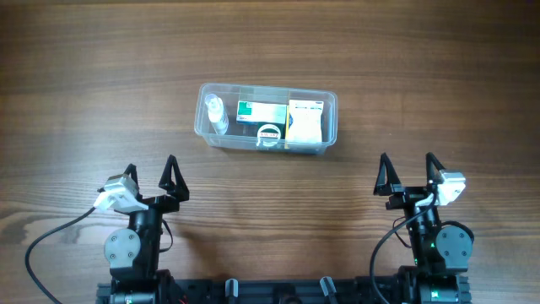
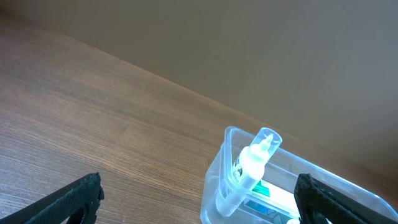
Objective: Pack container
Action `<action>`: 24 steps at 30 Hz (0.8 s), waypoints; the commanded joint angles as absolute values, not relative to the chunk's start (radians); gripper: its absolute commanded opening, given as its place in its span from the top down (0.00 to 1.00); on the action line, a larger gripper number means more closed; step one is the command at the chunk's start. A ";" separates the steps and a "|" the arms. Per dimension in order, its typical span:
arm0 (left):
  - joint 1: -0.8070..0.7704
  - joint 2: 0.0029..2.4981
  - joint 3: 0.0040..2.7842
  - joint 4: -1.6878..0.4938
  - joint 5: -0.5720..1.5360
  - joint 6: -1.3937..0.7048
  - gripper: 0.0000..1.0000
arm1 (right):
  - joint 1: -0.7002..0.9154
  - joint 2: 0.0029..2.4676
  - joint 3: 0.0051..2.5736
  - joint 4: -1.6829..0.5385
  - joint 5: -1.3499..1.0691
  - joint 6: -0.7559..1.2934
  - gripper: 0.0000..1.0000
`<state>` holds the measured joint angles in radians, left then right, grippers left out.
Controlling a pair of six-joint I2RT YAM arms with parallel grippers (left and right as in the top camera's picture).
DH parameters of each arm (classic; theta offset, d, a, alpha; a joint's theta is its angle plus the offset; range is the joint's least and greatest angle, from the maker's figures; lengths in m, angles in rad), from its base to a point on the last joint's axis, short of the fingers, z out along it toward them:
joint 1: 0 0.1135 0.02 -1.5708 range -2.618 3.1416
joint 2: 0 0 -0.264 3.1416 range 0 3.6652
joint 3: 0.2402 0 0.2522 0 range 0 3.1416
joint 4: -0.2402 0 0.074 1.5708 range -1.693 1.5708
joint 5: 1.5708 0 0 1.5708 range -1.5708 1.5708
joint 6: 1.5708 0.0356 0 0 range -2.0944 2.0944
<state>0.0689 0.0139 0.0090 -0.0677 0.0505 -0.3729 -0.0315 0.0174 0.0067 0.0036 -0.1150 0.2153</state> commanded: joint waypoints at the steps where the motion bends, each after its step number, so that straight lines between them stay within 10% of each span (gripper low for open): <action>1: 0.077 0.007 0.006 -0.075 0.044 -0.371 0.00 | -0.026 0.003 0.005 0.006 -0.113 0.100 0.00; 24: 0.077 0.007 0.006 -0.075 0.044 -0.371 0.00 | -0.027 0.004 0.005 0.007 -0.110 0.003 0.00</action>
<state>0.0689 0.0139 0.0090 -0.0677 0.0505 -0.3729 -0.0315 0.0174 0.0067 0.0036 -0.1146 0.0200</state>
